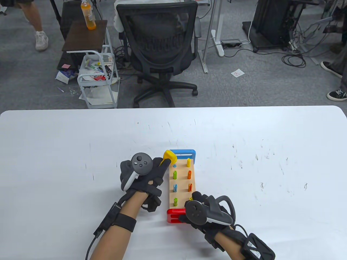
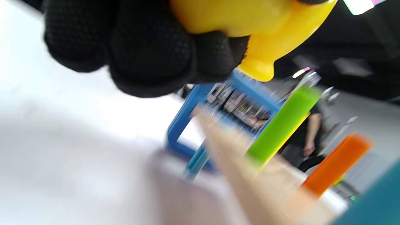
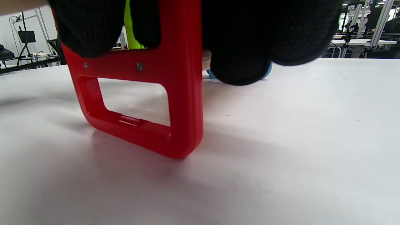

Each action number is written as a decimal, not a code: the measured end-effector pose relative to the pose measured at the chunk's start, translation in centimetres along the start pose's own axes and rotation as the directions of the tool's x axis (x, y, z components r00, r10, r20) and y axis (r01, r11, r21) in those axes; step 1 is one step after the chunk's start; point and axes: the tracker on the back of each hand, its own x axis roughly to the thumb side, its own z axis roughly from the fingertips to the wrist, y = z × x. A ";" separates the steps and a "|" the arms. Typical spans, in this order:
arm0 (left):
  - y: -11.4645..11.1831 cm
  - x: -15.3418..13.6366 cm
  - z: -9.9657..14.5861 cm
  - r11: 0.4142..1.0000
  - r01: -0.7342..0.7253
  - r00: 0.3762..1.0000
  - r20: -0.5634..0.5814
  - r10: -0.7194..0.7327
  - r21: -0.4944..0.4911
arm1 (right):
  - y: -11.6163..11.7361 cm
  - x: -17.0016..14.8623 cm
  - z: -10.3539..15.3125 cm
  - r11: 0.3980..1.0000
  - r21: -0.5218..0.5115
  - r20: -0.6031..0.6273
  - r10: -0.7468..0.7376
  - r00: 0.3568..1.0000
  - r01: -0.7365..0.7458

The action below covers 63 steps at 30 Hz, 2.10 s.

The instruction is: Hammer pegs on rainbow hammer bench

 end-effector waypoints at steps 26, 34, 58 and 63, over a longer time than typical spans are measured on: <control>6.1 2.7 2.2 0.890 -0.443 0.892 0.152 0.426 0.109 | 0.0 0.0 0.0 1.000 0.002 0.003 0.000 1.000 0.000; 9.0 6.9 6.2 0.839 -0.495 0.814 0.458 0.357 0.225 | 0.0 0.0 -0.1 1.000 0.006 0.007 0.000 1.000 0.000; 1.0 2.0 3.3 0.970 -0.243 0.969 0.046 0.244 -0.016 | 0.1 0.0 0.0 1.000 0.004 0.013 0.001 1.000 -0.001; 1.6 2.0 3.2 0.953 -0.242 0.970 -0.074 0.233 -0.181 | 0.0 -0.1 0.0 1.000 0.004 0.014 0.000 1.000 0.000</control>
